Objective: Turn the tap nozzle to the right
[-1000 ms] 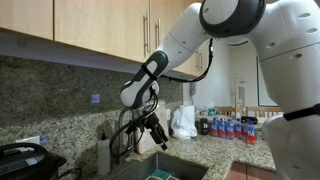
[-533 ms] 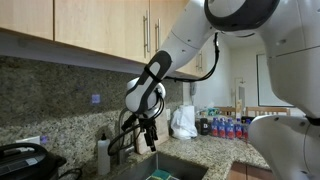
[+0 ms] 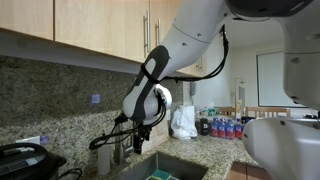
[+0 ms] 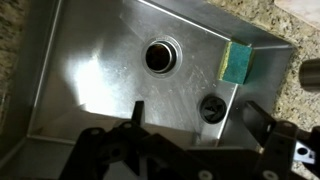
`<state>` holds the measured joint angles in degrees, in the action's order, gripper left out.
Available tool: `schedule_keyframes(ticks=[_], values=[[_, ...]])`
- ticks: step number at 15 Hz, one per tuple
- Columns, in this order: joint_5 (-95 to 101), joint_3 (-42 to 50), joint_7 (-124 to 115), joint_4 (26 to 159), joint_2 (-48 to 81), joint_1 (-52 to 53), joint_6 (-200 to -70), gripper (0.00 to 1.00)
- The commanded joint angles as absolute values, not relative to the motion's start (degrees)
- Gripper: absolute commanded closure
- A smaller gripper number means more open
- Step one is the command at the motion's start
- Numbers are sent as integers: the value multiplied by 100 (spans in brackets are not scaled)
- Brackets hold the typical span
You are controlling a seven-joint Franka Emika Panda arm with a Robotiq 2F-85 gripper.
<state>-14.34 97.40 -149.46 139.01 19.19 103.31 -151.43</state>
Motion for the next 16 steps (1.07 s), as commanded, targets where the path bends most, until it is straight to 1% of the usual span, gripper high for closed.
schedule_keyframes(ticks=[1,2,4,6,8,9,10,13,15,16], values=[[-2897,10716,-14946,14787,2993,11897,-15627,0],[-3359,11040,-14945,15047,3249,12346,-15616,0],[-4267,11370,-14944,15515,3873,12941,-15420,0],[-5083,11369,-14942,15923,4427,13170,-15323,0],[-5779,11179,-14940,16247,5045,13146,-15184,0],[-6107,10650,-14940,15884,5338,12475,-14910,0],[-6349,10544,-14938,15972,5530,12396,-14907,0],[-6889,10247,-14935,15932,5546,12174,-14814,0],[-7072,10204,-14935,15931,5546,12193,-14545,0],[-6870,10481,-14811,15899,4552,12479,-15072,0]])
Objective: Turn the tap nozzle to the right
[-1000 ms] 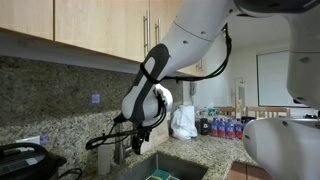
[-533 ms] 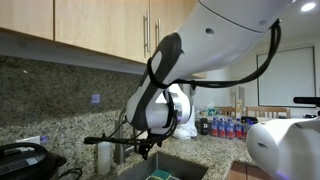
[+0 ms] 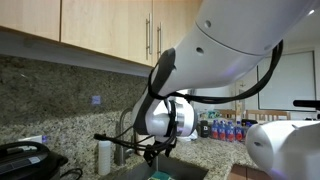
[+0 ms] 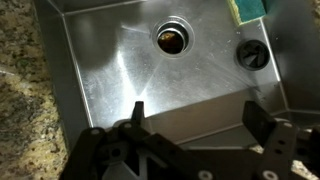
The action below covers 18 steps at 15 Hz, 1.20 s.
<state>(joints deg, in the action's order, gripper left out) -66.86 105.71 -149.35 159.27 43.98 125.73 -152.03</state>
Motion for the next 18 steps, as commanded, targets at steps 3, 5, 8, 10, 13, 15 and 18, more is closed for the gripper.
schedule_keyframes(ticks=[3,5,8,10,13,15,18], values=[[-6949,10418,-14822,15899,4550,12425,-14933,0],[-6892,10350,-14908,15917,4528,12290,-14910,0],[-7253,10139,-14935,15923,4684,11946,-14849,0],[-7719,9869,-14936,15922,4864,11502,-14849,0],[-7336,9922,-14935,15192,5281,10183,-14189,0],[-7359,10003,-14935,14666,5790,9376,-13523,0],[-7459,10278,-14933,13781,6504,8205,-12441,0]])
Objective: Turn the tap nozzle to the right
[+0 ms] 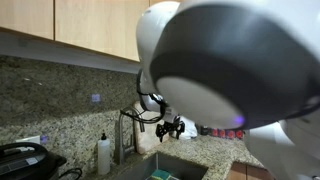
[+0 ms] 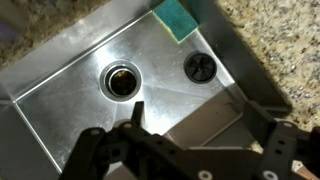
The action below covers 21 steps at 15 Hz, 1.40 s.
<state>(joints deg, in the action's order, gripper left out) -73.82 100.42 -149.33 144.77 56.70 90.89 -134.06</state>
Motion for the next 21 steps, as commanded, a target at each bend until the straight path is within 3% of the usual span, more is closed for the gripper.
schedule_keyframes(ticks=[1,5,10,21], values=[[-7450,10403,-14933,13472,6682,7866,-12089,0],[-7430,10804,-14933,12478,7112,7043,-11145,0],[-6800,10593,-14596,11785,6415,7057,-11238,0],[-6542,10466,-14341,12712,6057,7690,-11528,0]])
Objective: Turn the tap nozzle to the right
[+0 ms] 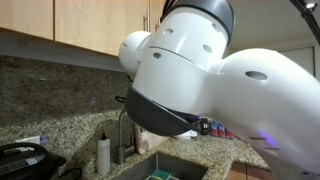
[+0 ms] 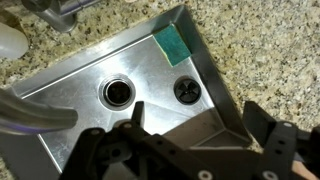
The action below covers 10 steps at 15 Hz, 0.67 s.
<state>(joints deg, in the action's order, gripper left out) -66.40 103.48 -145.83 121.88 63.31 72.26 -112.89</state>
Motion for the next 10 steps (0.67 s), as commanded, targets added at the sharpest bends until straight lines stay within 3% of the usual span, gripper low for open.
schedule_keyframes(ticks=[1,10], values=[[-6539,10491,-14321,12848,6038,7770,-11512,0],[-6500,11155,-13754,13460,5981,7973,-11206,0]])
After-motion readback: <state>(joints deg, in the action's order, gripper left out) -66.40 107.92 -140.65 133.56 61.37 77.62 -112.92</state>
